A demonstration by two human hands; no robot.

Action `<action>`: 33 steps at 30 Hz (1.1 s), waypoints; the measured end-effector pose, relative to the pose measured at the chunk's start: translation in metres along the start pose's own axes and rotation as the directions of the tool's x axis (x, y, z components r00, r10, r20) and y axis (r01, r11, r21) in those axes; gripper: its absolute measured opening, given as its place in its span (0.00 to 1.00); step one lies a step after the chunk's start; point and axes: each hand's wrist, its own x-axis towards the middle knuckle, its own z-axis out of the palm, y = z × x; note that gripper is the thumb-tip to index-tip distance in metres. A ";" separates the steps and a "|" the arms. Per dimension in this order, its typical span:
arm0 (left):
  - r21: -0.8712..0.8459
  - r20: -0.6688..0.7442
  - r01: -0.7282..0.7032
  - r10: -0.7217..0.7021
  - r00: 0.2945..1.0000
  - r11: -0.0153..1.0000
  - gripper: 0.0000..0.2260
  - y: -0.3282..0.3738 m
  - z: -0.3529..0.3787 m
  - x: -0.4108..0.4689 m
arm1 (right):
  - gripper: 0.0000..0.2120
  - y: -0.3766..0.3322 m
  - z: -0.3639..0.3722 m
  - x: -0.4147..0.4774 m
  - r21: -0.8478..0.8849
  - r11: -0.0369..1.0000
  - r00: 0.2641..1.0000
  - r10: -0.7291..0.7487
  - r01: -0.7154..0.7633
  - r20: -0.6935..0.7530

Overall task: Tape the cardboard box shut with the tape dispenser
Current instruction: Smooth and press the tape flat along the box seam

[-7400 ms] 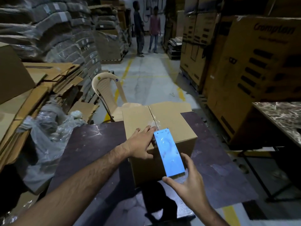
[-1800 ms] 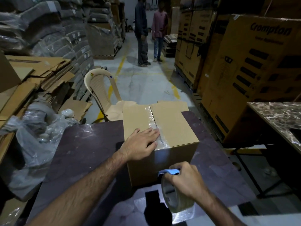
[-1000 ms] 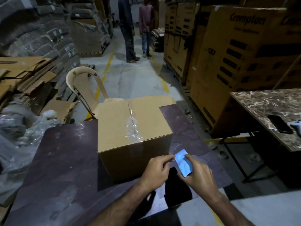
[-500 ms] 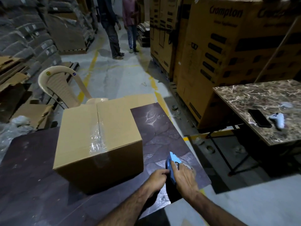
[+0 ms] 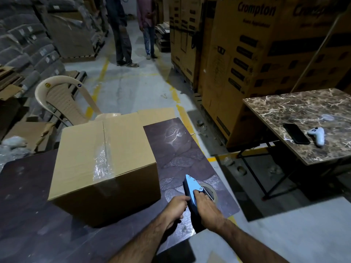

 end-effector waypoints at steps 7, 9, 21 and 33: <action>0.102 -0.021 0.044 -0.042 0.999 0.994 0.17 0.007 -0.003 -0.007 | 0.25 -0.001 -0.005 -0.005 0.020 1.000 1.000 -0.024 0.024 0.001; 0.234 -0.068 -0.047 0.065 0.996 0.971 0.17 0.012 -0.010 -0.014 | 0.25 0.004 -0.008 -0.004 -0.058 0.997 0.998 -0.047 0.044 -0.040; 0.387 -0.295 -0.515 0.631 0.717 0.765 0.14 0.074 -0.101 -0.138 | 0.19 -0.090 -0.123 -0.018 0.344 0.879 0.778 -0.046 0.329 -0.626; 0.940 -0.160 0.001 0.437 0.885 0.343 0.49 0.085 -0.230 -0.140 | 0.24 -0.218 -0.138 0.024 -0.115 0.840 0.798 -0.540 0.530 -0.268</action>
